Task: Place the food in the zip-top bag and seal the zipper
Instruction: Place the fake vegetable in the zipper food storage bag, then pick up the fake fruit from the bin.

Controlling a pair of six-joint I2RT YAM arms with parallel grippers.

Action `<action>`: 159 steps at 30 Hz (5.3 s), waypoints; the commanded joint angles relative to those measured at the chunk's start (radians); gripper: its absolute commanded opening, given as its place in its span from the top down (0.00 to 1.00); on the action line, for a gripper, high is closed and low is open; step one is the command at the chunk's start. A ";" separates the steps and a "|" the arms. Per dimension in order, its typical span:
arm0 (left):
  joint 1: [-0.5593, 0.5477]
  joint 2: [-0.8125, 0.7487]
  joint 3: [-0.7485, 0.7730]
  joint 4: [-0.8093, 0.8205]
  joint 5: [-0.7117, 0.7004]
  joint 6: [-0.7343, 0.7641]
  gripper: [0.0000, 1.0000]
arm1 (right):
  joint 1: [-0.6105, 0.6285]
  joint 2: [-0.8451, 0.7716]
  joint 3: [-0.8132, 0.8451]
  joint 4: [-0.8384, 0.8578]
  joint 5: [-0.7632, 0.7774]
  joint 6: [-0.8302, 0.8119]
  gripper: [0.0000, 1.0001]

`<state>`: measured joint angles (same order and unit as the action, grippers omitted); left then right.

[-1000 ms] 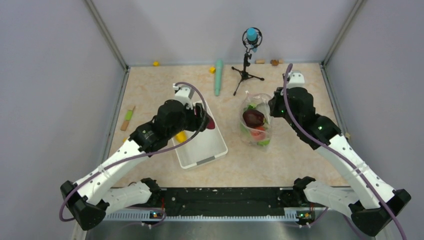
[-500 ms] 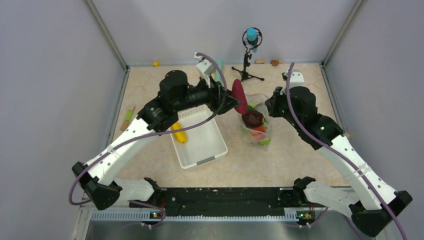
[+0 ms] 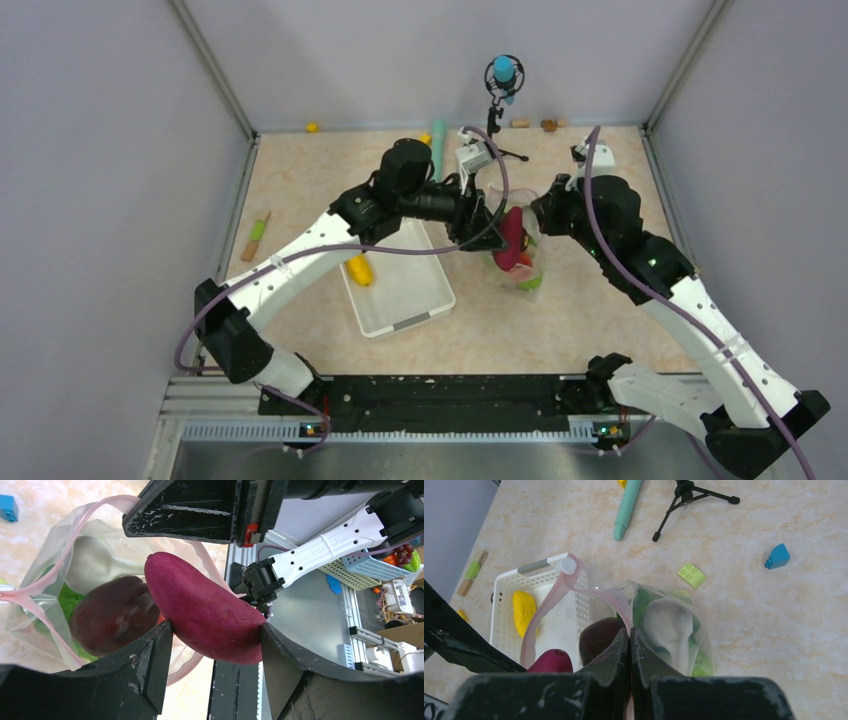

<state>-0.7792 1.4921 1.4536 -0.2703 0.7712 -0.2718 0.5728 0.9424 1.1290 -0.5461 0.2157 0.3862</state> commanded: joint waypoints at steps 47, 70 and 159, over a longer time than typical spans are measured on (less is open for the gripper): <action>-0.124 0.119 0.122 -0.025 -0.438 0.006 0.14 | -0.008 -0.115 -0.037 0.189 0.013 0.096 1.00; -0.122 -0.265 -0.135 -0.091 -0.903 -0.089 0.03 | -0.009 -0.106 -0.044 0.146 0.061 0.049 1.00; 0.220 0.258 -0.279 -0.307 -1.262 -0.495 0.25 | -0.008 -0.061 -0.053 0.137 0.127 0.011 1.00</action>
<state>-0.5766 1.7908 1.1667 -0.6239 -0.4652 -0.7971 0.5728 0.8806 1.0714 -0.4561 0.3210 0.4110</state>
